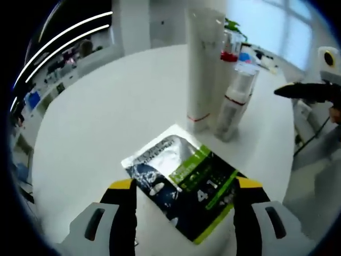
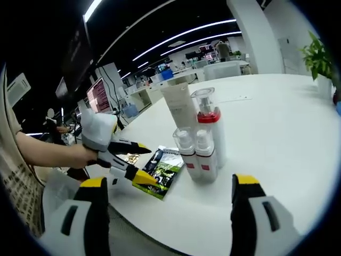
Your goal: Arrange the skincare products in the storage area until every visible bottle or jar stands upright without overlapping.
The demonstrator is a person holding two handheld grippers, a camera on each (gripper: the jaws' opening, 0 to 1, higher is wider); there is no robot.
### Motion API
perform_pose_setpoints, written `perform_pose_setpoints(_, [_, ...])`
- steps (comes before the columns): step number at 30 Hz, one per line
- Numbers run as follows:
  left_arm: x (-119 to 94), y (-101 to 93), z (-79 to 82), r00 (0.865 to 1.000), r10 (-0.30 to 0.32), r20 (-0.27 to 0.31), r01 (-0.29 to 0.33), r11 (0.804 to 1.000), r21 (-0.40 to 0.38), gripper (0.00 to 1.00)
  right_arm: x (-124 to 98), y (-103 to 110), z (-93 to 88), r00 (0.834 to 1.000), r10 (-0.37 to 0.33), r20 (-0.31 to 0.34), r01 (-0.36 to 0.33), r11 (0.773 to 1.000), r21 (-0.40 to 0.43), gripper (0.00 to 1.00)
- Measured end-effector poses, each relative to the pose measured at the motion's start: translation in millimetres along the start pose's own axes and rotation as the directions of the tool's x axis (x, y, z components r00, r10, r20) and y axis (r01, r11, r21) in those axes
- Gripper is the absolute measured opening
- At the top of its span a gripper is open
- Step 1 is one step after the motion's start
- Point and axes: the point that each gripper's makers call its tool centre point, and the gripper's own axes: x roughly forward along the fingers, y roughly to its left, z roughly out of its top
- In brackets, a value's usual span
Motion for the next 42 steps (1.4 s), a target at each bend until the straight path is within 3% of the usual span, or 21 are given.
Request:
perform_pose_setpoints(9, [-28, -3.8, 5.9, 0.998, 0.019, 0.056, -0.016, 0.998, -0.055, 0.81, -2, 11, 4.9, 1.0, 0.02, 0.013, -0.02, 0.999, -0.025, 0.97])
perform_pose_setpoints(18, [-51, -5.5, -1.7, 0.995, 0.04, 0.089, -0.03, 0.994, -0.106, 0.86, -7, 21, 7.4, 0.999, 0.033, 0.028, -0.032, 0.999, -0.04, 0.97])
perform_pose_setpoints(27, [-75, -3.2, -21.6, 0.992, 0.069, 0.107, -0.052, 0.987, -0.153, 0.92, -11, 26, 10.5, 0.998, 0.038, 0.048, -0.035, 0.998, -0.055, 0.98])
perform_pose_setpoints(35, [-102, 4.6, -34.4, 0.98, 0.119, 0.162, -0.076, 0.966, -0.249, 0.96, -15, 32, 10.2, 0.998, 0.046, 0.052, -0.043, 0.997, -0.067, 0.98])
perform_pose_setpoints(42, [-119, 7.8, -44.0, 0.976, 0.143, 0.167, -0.094, 0.958, -0.271, 0.97, -17, 36, 9.5, 0.997, 0.052, 0.05, -0.048, 0.996, -0.074, 0.98])
